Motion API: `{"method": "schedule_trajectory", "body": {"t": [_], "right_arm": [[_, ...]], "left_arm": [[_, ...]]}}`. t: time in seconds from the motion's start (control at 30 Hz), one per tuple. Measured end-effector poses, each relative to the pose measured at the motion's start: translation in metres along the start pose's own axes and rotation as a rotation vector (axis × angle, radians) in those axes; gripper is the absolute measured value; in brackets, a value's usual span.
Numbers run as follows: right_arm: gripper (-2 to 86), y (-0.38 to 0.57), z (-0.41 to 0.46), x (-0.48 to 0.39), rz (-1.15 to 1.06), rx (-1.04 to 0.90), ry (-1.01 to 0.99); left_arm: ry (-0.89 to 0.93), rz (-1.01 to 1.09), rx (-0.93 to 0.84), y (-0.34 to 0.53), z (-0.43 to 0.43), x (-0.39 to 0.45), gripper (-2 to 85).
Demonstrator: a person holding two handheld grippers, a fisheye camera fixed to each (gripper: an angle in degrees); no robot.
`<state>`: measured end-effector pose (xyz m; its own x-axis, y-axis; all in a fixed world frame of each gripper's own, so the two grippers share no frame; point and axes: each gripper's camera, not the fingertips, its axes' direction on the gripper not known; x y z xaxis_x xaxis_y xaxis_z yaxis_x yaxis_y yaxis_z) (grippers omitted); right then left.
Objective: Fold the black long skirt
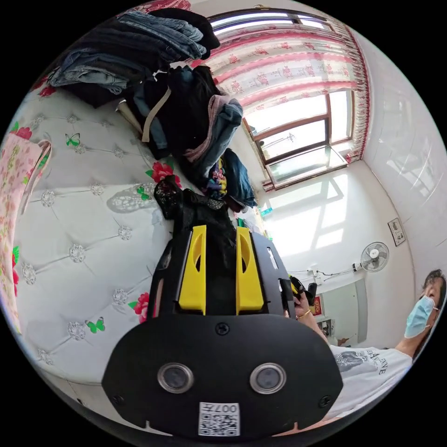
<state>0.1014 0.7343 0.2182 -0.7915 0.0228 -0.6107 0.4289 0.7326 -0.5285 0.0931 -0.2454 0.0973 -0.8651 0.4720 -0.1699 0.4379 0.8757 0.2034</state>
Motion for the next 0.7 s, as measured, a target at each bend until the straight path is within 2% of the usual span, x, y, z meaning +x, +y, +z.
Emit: {"method": "schedule_trajectory", "body": {"t": [0.13, 0.27, 0.43, 0.53, 0.57, 0.7], "right_arm": [[2.9, -0.008, 0.051, 0.009, 0.047, -0.079, 0.129], [4.6, 0.038, 0.082, 0.041, 0.111, -0.217, 0.234], [5.5, 0.084, 0.101, 0.059, 0.128, -0.322, 0.294], [4.0, 0.091, 0.118, 0.057, 0.102, -0.375, 0.259], [3.0, 0.091, 0.126, 0.056, 0.105, -0.409, 0.229], [0.7, 0.077, 0.127, 0.037, 0.069, -0.439, 0.170]], "left_arm": [[-0.080, 0.012, -0.106, -0.009, 0.036, -0.016, 9.2], [-0.146, -0.034, -0.335, 0.049, 0.077, -0.041, 11.0], [-0.164, -0.059, -0.514, 0.107, 0.122, -0.041, 12.0], [-0.181, -0.041, -0.587, 0.110, 0.152, -0.038, 8.5], [-0.192, -0.004, -0.615, 0.104, 0.162, -0.032, 5.0], [-0.202, 0.186, -0.636, 0.068, 0.170, 0.011, 0.5]]}}
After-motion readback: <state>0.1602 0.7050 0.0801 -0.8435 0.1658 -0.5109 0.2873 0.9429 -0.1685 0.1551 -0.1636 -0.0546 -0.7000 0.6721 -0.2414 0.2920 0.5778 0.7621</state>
